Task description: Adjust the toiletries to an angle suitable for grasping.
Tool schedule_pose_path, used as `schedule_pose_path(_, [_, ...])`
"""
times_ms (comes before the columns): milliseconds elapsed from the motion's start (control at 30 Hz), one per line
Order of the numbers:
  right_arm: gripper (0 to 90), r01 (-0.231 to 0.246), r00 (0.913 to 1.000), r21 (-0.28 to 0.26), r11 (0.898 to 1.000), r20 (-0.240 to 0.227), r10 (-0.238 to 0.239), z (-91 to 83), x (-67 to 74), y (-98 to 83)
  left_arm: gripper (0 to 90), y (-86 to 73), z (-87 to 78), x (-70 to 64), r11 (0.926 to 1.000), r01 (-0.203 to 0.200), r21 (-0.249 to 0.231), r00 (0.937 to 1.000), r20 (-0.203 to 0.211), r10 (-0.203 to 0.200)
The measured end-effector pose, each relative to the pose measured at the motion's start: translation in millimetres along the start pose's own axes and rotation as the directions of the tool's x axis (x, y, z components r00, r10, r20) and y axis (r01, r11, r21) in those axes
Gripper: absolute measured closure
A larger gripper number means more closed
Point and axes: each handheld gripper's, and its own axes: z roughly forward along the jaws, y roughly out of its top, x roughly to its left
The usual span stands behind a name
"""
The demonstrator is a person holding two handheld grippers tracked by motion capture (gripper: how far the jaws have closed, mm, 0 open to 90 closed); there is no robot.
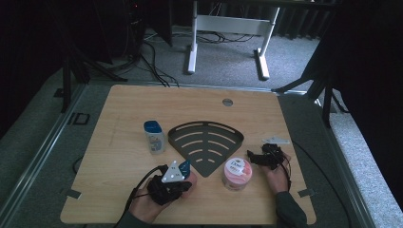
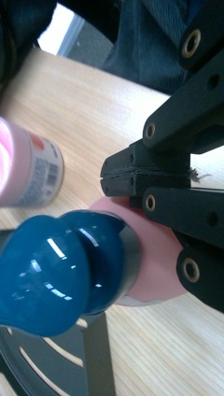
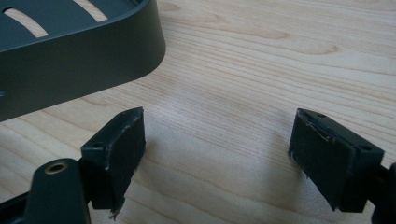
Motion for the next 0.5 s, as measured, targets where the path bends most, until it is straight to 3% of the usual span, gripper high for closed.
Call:
schedule_pose_path(233, [18.3,0.0,1.0,0.0,1.0,0.0,0.0,0.0,0.0,0.0,89.6,-6.1,4.0,9.3,0.9992,0.029,0.027,0.9977,-0.063,-0.028])
schedule_pose_path(400, [18.3,0.001,1.0,0.0,1.0,0.0,-0.001,0.0,0.0,0.0,89.5,-7.5,6.1,15.3,0.9977,0.05,0.045,0.9909,-0.127,-0.044])
schedule_pose_path(500, [18.3,0.0,1.0,0.0,1.0,0.0,0.0,0.0,0.0,0.0,89.3,-4.9,8.8,14.3,0.998,0.053,0.035,0.9928,-0.109,-0.049])
